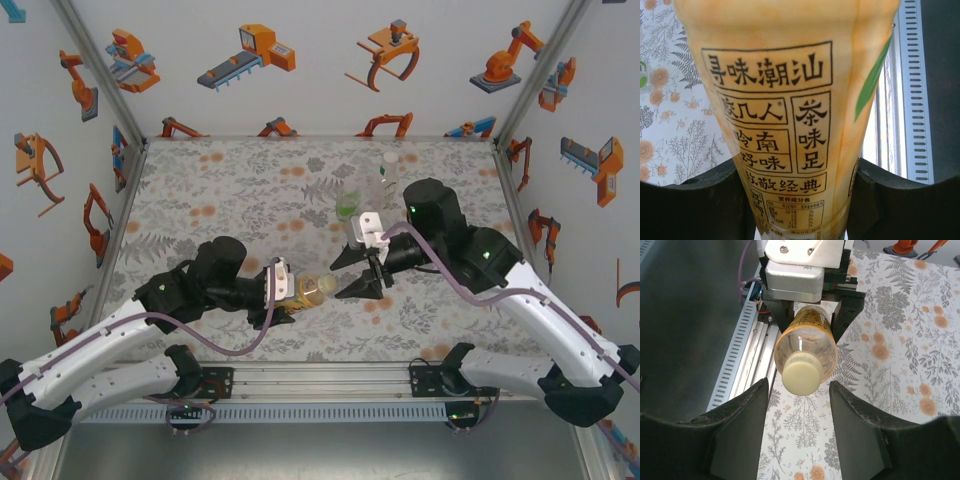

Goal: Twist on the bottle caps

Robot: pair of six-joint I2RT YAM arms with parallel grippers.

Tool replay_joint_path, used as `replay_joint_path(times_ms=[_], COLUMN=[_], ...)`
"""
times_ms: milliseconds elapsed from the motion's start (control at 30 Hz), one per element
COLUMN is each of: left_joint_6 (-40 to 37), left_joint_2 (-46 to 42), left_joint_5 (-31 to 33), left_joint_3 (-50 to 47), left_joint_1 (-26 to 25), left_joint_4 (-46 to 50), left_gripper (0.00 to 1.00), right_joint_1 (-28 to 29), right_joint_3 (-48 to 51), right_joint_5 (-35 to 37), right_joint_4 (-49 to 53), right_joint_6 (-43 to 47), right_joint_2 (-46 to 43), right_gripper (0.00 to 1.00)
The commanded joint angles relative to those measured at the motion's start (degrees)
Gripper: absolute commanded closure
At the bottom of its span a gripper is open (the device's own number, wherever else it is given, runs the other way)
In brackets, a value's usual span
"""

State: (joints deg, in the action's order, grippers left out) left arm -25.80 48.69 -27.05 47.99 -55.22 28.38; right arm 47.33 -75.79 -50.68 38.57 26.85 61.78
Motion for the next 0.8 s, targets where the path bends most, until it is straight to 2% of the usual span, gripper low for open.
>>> replay_joint_path(times_ms=[0, 333, 767], left_joint_6=[0.06, 0.14, -0.03], left_joint_2=[-0.25, 0.01, -0.08], left_joint_5=[-1.60, -1.60, -1.35], left_joint_3=[1.93, 1.76, 1.32], left_joint_1=[-0.33, -0.33, -0.33], left_joint_4=[0.53, 0.45, 0.55], left_gripper=[1.00, 1.00, 1.00], right_joint_1=[0.98, 2.78, 3.47], right_joint_3=[-0.41, -0.93, -1.80], right_joint_5=[0.57, 2.68, 4.51], right_joint_4=[0.50, 0.40, 0.28], right_joint_6=[2.01, 1.98, 1.89], right_joint_2=[0.16, 1.00, 1.33], right_gripper=[0.52, 0.56, 0.57])
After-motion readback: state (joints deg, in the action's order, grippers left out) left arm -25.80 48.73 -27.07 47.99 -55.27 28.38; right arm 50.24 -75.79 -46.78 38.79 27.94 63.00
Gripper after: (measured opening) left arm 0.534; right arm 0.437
